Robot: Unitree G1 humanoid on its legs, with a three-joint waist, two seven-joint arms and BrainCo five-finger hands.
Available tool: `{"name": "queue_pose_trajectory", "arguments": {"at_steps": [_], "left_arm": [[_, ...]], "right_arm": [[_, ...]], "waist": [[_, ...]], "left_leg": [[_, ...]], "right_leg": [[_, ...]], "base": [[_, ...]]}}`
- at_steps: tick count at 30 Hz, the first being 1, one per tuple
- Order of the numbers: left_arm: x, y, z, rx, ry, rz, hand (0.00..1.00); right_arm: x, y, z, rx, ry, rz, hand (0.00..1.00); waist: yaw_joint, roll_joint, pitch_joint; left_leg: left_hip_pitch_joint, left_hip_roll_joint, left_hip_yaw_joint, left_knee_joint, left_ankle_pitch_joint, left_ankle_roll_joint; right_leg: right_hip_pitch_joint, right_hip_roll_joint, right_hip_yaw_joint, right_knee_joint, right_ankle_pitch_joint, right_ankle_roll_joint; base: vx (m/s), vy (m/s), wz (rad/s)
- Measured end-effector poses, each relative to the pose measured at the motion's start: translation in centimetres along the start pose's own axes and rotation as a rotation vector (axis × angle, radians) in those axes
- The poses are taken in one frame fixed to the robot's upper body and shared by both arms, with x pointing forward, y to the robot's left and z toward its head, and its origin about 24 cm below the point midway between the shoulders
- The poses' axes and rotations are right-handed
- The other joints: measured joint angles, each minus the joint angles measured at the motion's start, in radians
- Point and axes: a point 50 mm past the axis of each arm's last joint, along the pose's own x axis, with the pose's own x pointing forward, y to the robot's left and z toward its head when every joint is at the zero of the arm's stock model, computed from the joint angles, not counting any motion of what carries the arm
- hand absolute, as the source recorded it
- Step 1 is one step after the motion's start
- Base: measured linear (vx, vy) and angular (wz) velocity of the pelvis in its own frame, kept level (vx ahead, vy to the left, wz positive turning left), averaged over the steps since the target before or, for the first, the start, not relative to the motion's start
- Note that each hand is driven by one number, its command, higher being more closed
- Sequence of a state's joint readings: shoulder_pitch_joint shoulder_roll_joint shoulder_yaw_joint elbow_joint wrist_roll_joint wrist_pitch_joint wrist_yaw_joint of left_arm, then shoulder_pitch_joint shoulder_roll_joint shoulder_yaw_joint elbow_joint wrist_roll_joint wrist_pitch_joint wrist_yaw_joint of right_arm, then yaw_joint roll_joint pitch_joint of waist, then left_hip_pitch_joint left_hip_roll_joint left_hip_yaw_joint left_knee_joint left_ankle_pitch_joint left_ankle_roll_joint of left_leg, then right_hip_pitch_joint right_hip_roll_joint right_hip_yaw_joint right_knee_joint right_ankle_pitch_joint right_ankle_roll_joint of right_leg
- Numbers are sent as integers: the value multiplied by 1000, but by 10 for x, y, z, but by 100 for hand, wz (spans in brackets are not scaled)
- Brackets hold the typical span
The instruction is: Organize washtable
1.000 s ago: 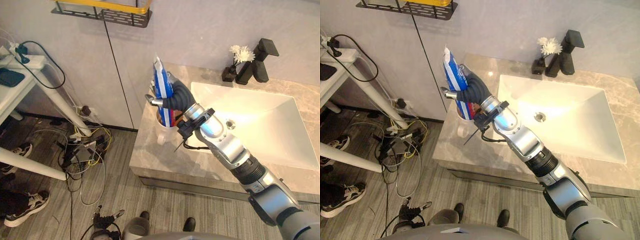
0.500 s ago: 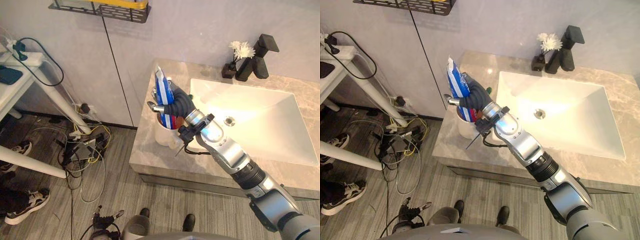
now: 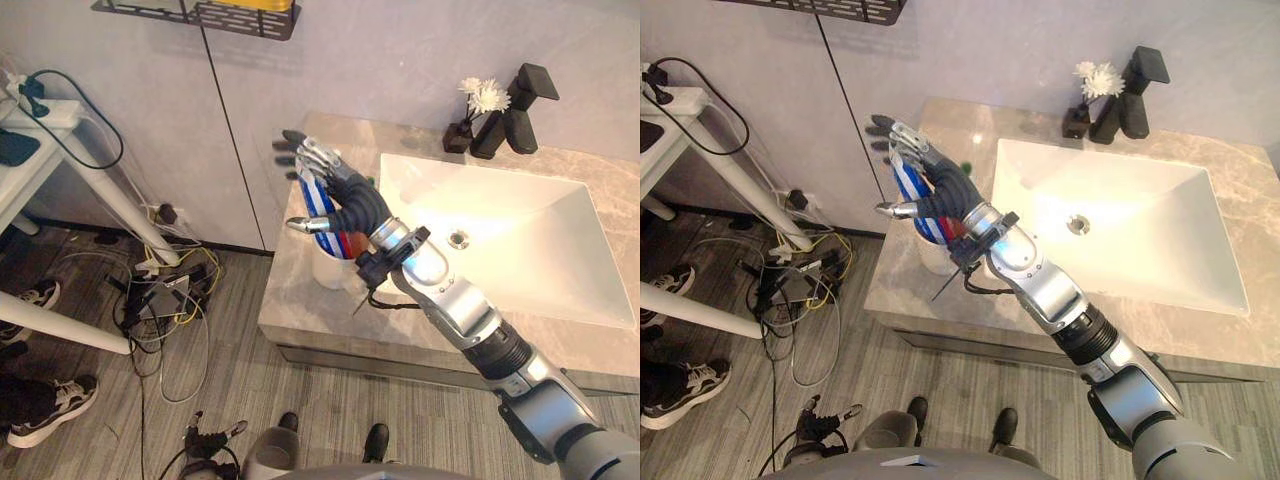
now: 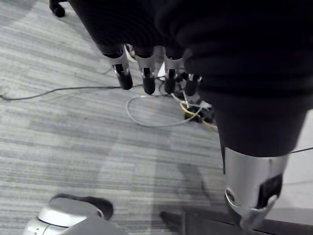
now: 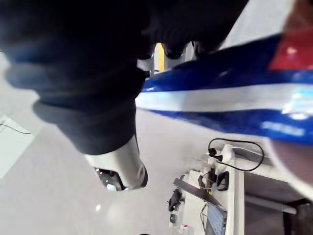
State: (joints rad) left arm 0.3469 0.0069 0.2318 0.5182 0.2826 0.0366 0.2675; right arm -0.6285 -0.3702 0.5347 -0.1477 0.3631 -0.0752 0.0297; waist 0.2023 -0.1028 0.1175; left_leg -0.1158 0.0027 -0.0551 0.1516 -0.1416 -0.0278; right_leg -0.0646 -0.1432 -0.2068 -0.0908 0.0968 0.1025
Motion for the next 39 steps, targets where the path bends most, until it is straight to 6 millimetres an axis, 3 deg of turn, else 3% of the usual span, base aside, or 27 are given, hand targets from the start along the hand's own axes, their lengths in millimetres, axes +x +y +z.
{"name": "queue_pose_trajectory", "arguments": {"at_steps": [8,10,14,21,25,30,35,36,39], "left_arm": [[0,0,-1,-4,5,1,0],[0,-3,-5,0,26,-7,0],[1,-2,-6,6,33,-7,0],[3,0,-22,17,111,-4,0],[4,3,-27,5,138,9,0],[-2,0,-47,-28,236,6,0],[-8,-6,-56,-70,288,-5,0],[-8,-6,-57,-73,289,-6,0],[-8,-4,-60,-121,311,4,0]], "right_arm": [[-4,-10,10,20,-59,-84,0],[-13,-20,31,12,-159,-151,0],[-14,-21,34,8,-180,-157,0],[-51,-53,57,-81,-281,-380,0],[-100,-72,58,-143,-238,-580,0],[-180,-93,53,-257,-78,-939,0],[-263,-79,39,-294,185,-1245,0],[-266,-78,37,-297,206,-1259,0],[-311,-58,4,-216,460,-1422,0]], "waist": [[-2,-2,-2],[-5,-5,-4],[-17,-8,-10],[-42,-8,-65],[-58,-4,-75],[-93,36,-111],[-137,68,-132],[-139,69,-132],[-147,72,-137]], "left_leg": [[23,-1,8,-19,1,2],[34,-1,12,-26,2,3],[37,-1,12,-26,3,4],[59,-1,24,-34,4,6],[59,-1,32,-41,4,7],[56,-1,49,-56,4,6],[67,3,55,-56,6,3],[67,3,55,-56,6,3],[70,3,65,-55,5,4]], "right_leg": [[11,-2,0,0,1,2],[15,-4,0,0,3,4],[17,-4,0,0,5,4],[31,-4,4,0,9,4],[30,-5,5,0,8,3],[14,-3,15,0,-3,-3],[10,1,28,0,-7,-3],[10,1,28,0,-7,-3],[7,0,35,0,-6,-2]], "base": [[12,2,-2],[42,11,-4],[0,0,0],[-2,3,-5],[-29,-5,-3],[-8,-13,-11],[44,-16,-7],[17,0,-5],[-5,8,-8]]}}
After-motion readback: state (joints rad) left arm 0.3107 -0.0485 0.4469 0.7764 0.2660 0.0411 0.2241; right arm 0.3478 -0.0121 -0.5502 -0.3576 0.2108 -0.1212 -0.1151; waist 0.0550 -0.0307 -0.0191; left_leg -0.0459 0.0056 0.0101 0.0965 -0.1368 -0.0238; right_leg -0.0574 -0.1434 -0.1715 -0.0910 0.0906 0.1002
